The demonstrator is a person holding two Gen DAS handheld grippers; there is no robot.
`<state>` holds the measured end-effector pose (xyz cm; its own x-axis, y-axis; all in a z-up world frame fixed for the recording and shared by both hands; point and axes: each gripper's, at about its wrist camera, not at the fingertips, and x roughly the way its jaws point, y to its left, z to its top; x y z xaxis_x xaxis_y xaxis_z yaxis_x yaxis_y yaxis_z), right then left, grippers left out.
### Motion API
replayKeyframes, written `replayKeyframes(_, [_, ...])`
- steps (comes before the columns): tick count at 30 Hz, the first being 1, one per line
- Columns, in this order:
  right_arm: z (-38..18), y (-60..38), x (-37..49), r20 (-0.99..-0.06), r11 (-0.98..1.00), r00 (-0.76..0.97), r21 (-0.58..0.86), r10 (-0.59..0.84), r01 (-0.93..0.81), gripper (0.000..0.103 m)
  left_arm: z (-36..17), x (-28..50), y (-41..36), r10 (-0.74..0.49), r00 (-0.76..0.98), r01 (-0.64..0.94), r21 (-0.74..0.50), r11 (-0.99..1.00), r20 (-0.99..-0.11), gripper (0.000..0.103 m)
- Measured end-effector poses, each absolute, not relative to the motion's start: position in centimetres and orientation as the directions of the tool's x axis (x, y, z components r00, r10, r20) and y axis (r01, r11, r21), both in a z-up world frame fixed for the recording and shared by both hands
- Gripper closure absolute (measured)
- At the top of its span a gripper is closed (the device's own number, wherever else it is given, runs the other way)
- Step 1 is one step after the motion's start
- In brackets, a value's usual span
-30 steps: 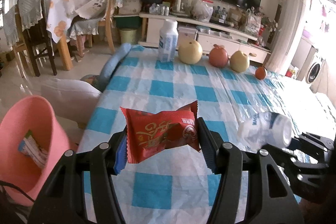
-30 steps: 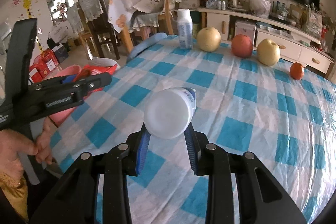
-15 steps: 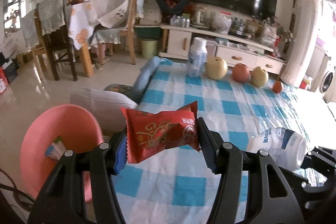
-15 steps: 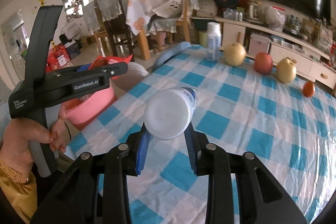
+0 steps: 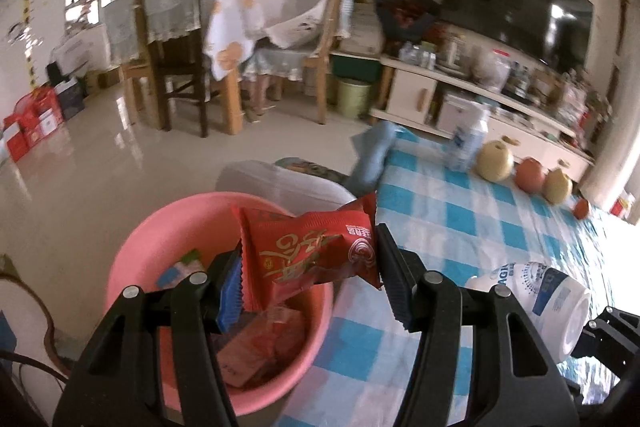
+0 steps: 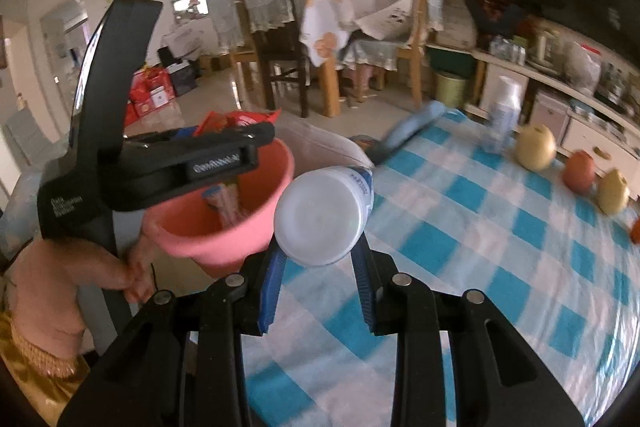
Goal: Collect trash
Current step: 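Carry both items to the pink bin and open both tools to drop them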
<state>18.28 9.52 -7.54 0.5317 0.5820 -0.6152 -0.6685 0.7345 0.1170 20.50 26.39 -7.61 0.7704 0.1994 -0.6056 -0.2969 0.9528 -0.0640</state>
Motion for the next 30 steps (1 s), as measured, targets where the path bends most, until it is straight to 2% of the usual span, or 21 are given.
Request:
replayKeyframes(11, [-7.2,18.0,19.2,-0.615,0.645,0.46,0.106,0.64,-0.757,0.069,-8.1,19.8,32.9,0.285,0.721,-0.441,-0.101,0.892,-0.631,0.043])
replayKeyframes(26, [-11.0,24.1,21.1,-0.659,0.601,0.385,0.129,0.646,-0.789,0.069,-9.3,19.4,37.8,0.316,0.68,-0.535,-0.153,0.831,-0.661,0.043])
replayKeyframes(30, [-12.9,25.2,21.6,-0.7,0.595,0.346,0.141,0.625,-0.791,0.068,-9.7,19.8,38.0,0.328,0.656,-0.551,-0.134,0.824,-0.68,0.038])
